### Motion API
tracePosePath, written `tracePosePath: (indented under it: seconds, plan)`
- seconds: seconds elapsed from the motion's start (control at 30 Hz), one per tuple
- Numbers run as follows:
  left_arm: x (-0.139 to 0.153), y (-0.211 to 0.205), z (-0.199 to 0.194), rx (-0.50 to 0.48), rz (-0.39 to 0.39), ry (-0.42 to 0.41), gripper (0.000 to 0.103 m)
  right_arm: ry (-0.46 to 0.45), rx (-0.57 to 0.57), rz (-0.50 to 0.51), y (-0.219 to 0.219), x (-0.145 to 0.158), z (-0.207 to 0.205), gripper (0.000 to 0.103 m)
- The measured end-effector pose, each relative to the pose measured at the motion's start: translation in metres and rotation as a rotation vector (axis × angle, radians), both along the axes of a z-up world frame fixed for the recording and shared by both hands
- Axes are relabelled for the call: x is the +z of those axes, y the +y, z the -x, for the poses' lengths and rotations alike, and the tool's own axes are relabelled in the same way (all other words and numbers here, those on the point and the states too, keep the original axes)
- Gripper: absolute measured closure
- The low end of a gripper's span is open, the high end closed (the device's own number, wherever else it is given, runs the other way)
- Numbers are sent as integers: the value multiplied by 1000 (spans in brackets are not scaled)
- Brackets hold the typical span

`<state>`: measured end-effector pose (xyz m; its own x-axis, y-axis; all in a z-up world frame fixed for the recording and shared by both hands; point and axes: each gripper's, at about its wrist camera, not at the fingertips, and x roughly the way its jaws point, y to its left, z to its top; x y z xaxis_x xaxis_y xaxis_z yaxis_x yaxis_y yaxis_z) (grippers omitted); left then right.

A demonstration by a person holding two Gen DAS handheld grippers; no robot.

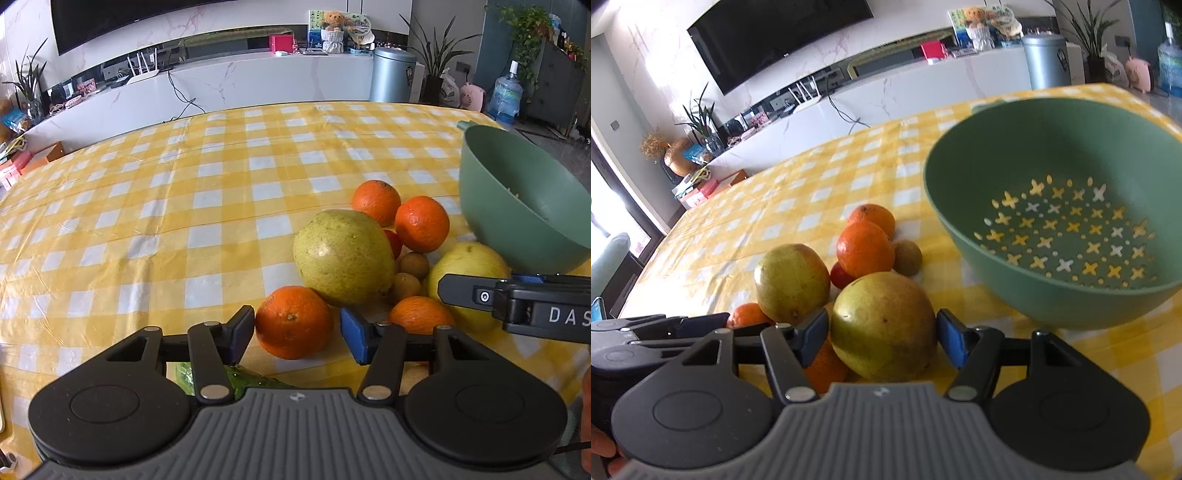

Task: Organize fruits
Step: 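Grasp a tangerine with the left tool while the right tool grasps a yellow-green pear, then carry the tangerine and the pear over the green colander with both tools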

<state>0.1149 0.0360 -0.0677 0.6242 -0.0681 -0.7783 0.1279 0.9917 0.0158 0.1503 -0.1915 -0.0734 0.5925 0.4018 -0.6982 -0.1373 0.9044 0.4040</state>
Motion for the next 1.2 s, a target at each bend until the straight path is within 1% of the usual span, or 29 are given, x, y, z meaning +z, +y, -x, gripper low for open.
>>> tracePosePath:
  seconds: [0.1,0.27,0.5,0.63,0.8,0.93,1.0,1.1,1.2]
  plan:
    - [-3,2,-2,13,4,2,44,12,-2,-13,-1,-3,-2,40]
    - [-7,7,-4,35,50,17,48,11,8,-1,1,-3,-2,40]
    - [-7,7,-1,39,51,-4,50,3,12,9,2,-3,-1,42]
    - [-4,5,3,42,35,-25,51,-10,11,26,3,-1,0,42]
    - [2,6,6,50,52,-40,51,-48,12,27,2,6,8,42]
    - [11,5,15,50,50,-75,51,-77,16,28,0,12,15,42]
    - [16,6,18,52,64,-92,51,-100,23,29,-1,17,20,42]
    - [23,6,22,64,64,-102,52,-147,39,30,-1,26,28,42]
    - [35,5,29,64,95,-116,52,-195,62,34,0,38,38,42]
